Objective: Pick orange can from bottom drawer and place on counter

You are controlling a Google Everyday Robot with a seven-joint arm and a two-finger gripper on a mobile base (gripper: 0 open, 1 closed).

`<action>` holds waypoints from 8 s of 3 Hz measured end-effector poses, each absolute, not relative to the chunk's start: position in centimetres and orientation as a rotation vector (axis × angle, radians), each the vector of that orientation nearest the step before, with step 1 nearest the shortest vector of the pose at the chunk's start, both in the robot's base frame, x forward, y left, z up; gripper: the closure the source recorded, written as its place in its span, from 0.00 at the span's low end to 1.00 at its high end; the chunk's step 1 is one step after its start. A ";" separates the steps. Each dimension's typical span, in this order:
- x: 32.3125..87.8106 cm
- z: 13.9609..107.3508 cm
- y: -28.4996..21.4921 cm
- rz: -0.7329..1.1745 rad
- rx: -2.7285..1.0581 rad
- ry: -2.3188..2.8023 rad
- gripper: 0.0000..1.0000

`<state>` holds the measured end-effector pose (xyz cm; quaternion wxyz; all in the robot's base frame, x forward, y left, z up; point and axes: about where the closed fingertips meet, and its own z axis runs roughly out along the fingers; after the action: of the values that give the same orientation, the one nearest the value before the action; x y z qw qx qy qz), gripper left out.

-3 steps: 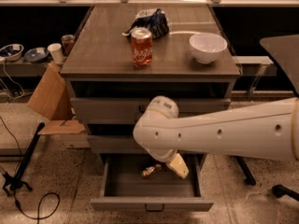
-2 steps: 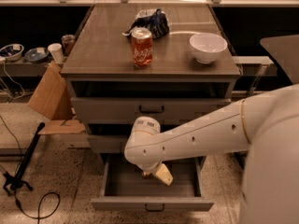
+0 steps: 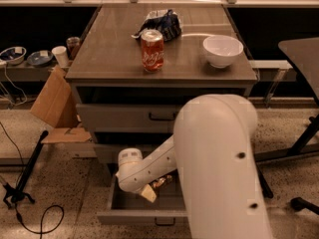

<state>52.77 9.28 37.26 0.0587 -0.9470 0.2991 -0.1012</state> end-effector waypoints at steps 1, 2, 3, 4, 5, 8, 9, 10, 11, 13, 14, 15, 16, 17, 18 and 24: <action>56.8 33.7 12.5 -0.354 -2.862 0.821 0.00; 60.8 29.5 14.3 -0.356 -2.912 0.786 0.00; 61.9 26.5 13.7 -0.309 -2.961 0.782 0.00; 61.4 23.0 12.0 -0.276 -3.041 0.796 0.00; 60.0 18.2 8.7 -0.244 -3.111 0.857 0.00; 60.9 17.0 8.0 -0.302 -3.091 0.900 0.00; 61.2 16.3 6.9 -0.327 -3.093 0.942 0.00; 61.2 15.3 5.7 -0.339 -3.094 0.985 0.00; 61.3 13.9 4.6 -0.354 -3.064 1.045 0.00; 62.5 11.7 2.0 -0.441 -2.887 1.270 0.00; 62.8 11.3 0.7 -0.489 -2.806 1.371 0.00; 63.3 11.9 -0.3 -0.553 -2.729 1.457 0.00; 64.2 13.0 -1.0 -0.626 -2.650 1.561 0.00; 64.9 12.5 -0.7 -0.622 -2.663 1.563 0.00; 65.4 11.2 -0.7 -0.599 -2.677 1.572 0.02; 58.4 19.9 -3.4 -0.656 -2.793 1.451 1.00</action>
Offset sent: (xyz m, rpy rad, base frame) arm 0.1133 0.0710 -0.1035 -0.0571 -0.0238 0.1019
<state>58.45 -3.38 19.89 -0.0366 -0.8682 0.4509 -0.2039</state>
